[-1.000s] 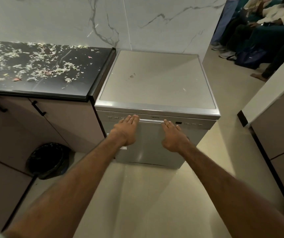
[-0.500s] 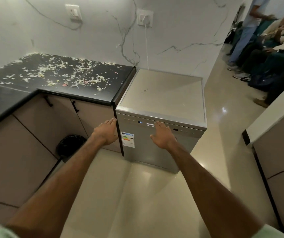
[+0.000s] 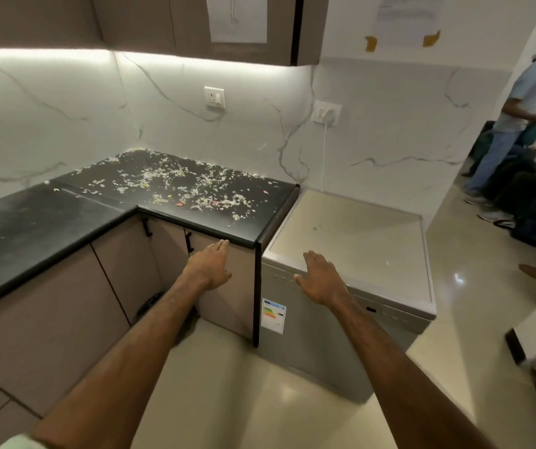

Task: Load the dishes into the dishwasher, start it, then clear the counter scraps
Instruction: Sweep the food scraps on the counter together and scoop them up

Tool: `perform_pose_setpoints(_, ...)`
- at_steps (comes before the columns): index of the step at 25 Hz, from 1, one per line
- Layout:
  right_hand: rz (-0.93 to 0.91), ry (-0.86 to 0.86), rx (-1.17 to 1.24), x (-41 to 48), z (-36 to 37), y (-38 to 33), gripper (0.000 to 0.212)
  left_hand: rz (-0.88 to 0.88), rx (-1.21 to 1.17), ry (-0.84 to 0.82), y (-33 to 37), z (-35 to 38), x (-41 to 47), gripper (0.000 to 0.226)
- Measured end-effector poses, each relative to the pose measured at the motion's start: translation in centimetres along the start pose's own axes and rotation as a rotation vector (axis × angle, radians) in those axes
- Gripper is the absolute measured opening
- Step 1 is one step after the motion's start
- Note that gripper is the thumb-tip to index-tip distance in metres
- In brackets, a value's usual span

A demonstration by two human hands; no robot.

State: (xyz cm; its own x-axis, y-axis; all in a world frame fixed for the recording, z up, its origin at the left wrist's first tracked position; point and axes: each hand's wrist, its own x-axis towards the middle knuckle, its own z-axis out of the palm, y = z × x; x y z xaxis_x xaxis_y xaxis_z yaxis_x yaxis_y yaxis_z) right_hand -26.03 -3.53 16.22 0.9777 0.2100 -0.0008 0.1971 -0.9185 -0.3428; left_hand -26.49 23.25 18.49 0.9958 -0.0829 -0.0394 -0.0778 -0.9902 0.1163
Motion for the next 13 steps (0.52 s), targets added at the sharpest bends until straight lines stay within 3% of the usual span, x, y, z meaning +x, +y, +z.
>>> perform_pose_setpoints(13, -0.047, 0.092, 0.017, 11.5, 3.4, -11.5, 0.070, 0.006, -0.024, 0.074, -14.2, -2.9, 6.7, 0.079)
